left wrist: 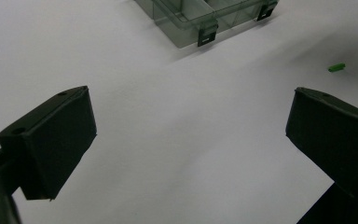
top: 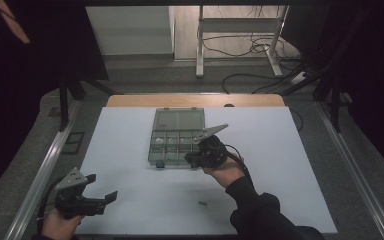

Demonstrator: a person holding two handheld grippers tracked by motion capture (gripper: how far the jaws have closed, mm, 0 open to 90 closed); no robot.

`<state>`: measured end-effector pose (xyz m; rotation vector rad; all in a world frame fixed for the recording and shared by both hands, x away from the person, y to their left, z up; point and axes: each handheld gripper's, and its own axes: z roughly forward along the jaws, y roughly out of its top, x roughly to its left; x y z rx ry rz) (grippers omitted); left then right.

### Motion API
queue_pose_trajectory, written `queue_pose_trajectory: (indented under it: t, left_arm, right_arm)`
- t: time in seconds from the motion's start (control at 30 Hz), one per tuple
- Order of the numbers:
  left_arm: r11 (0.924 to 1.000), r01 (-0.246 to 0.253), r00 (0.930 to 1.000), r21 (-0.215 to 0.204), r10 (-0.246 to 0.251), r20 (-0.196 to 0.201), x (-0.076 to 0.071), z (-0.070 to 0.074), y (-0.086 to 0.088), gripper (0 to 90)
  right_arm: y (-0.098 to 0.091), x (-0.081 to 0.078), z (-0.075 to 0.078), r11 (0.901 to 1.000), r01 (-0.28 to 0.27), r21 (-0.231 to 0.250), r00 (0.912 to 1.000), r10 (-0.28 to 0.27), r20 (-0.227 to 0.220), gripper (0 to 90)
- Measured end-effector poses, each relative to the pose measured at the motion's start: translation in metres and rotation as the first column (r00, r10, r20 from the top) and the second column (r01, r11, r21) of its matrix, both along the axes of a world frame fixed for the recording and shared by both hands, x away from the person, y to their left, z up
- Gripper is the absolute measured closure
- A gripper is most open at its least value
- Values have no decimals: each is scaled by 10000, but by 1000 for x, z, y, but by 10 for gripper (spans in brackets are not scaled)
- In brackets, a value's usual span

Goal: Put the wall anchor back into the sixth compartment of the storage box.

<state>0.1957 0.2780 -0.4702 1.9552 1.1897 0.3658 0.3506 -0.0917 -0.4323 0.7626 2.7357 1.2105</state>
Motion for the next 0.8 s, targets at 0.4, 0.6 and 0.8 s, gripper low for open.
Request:
queue_pose_trajectory:
  t: [0.4,0.6,0.8]
  left_arm:
    - [10000,12,10000,-45,-12,-2,0,0,1,22]
    - [10000,17,10000,-52,-17,2,0,0,1,22]
    - [10000,22,10000,-68,-22,-1,0,0,1,22]
  right_arm:
    - [14,14,0,10000,13,15,9995,-14,322,829]
    - [21,19,-3,10000,16,-52,9994,-14,338,829]
    - [30,24,-7,9999,30,-121,9994,-26,331,829]
